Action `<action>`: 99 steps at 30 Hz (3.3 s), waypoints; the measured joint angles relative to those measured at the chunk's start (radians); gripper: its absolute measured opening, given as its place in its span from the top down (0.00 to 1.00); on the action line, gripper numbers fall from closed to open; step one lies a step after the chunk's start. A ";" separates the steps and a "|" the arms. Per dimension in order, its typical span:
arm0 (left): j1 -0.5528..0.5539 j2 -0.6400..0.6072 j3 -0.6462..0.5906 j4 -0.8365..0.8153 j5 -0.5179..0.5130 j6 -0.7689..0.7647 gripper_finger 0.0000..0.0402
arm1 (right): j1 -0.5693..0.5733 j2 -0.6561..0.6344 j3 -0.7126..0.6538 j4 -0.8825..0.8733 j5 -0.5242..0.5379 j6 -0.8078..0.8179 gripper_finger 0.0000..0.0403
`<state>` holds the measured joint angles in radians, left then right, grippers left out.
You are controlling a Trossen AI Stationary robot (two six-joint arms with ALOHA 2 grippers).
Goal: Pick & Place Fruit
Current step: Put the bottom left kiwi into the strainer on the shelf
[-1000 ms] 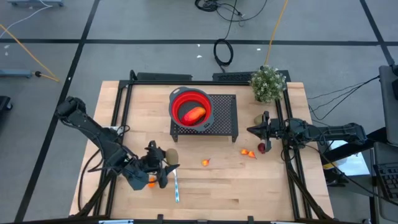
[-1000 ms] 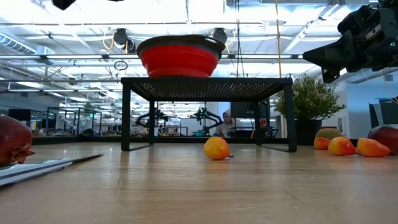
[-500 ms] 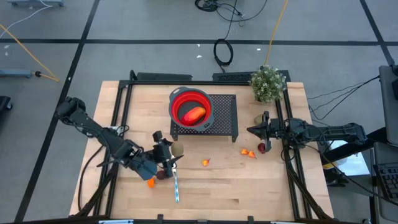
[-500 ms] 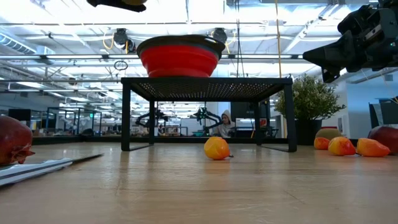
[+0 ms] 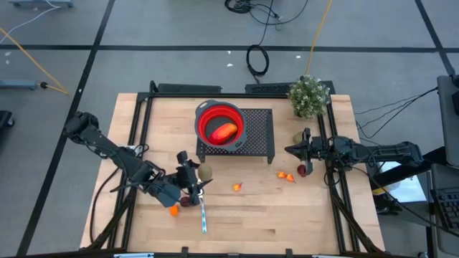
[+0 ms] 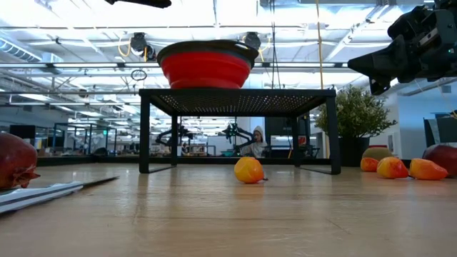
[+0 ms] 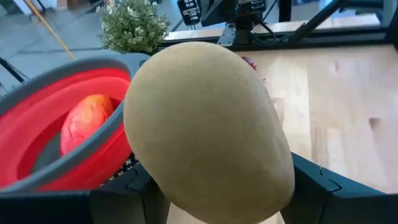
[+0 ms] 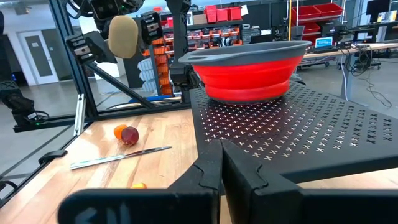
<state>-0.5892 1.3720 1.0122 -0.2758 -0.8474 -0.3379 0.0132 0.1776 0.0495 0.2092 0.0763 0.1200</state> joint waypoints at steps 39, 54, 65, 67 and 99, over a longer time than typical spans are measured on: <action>0.332 -0.047 0.001 0.767 0.702 -0.108 0.43 | 0.000 0.000 0.000 -0.005 0.000 0.000 1.00; 0.456 -0.047 0.000 1.117 1.347 -0.164 0.43 | 0.000 0.000 0.000 -0.004 0.000 0.000 1.00; 0.456 -0.047 0.000 1.016 1.271 -0.225 0.43 | 0.000 0.000 0.000 -0.004 0.000 0.000 1.00; 0.456 -0.047 0.000 0.879 1.181 -0.246 0.43 | 0.000 0.000 0.000 -0.004 0.000 0.000 1.00; 0.760 0.058 0.471 -0.327 0.653 0.010 0.43 | 0.000 0.000 0.000 -0.010 0.000 0.000 1.00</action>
<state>0.1706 1.4303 1.4831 -0.6030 -0.1941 -0.3277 0.0128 0.1776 0.0496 0.1991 0.0763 0.1198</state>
